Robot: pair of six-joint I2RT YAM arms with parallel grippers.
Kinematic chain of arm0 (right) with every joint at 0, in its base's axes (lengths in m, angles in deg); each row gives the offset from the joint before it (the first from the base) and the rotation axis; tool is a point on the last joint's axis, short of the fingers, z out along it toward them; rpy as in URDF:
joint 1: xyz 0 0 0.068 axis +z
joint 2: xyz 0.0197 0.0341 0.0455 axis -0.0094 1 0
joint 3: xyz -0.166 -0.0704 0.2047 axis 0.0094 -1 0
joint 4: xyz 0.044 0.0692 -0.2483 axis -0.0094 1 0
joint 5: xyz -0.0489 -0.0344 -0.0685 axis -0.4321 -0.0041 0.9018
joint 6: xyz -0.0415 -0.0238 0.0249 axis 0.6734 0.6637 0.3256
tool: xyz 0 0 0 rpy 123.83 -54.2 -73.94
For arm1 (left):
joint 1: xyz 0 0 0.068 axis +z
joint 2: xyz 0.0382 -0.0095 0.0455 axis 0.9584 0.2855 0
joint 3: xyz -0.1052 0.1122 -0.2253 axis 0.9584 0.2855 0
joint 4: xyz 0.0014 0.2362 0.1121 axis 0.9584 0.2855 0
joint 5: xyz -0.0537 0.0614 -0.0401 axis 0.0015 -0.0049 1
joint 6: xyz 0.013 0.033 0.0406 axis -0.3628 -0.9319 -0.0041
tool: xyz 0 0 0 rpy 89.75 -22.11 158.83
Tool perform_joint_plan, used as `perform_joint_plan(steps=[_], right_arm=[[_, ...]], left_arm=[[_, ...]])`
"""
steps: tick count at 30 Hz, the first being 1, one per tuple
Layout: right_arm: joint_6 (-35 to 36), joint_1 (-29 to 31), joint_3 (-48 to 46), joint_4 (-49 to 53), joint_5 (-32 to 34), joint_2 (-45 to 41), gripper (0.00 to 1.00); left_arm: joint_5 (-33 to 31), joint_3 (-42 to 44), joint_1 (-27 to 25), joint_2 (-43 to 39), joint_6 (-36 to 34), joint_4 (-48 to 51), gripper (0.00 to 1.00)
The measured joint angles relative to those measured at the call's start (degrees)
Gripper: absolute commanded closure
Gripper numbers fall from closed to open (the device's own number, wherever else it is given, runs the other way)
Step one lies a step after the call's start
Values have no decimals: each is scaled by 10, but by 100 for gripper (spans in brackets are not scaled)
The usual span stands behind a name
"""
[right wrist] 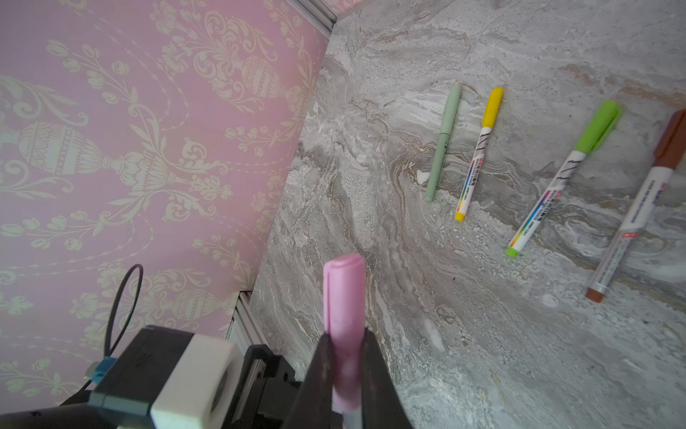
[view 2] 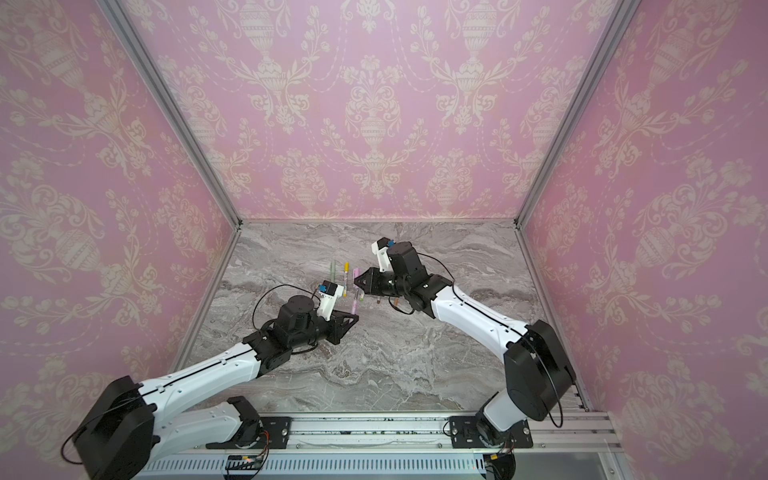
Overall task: Insert the pens into the pen caps
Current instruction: 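Lower the pink cap onto the pen nib and press it down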
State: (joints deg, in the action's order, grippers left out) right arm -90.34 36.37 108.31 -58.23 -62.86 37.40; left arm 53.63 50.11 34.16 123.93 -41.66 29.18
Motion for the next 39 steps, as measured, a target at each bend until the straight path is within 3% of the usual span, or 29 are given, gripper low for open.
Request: perform_joint_plan(steps=[26, 39], right_arm=[[12, 48, -47, -43, 47, 0, 100], [-10, 76, -83, -137, 58, 48, 100]], left_arm=[[-29, 0, 1, -3, 29, 19, 100], [-91, -29, 1, 24, -32, 120, 100]])
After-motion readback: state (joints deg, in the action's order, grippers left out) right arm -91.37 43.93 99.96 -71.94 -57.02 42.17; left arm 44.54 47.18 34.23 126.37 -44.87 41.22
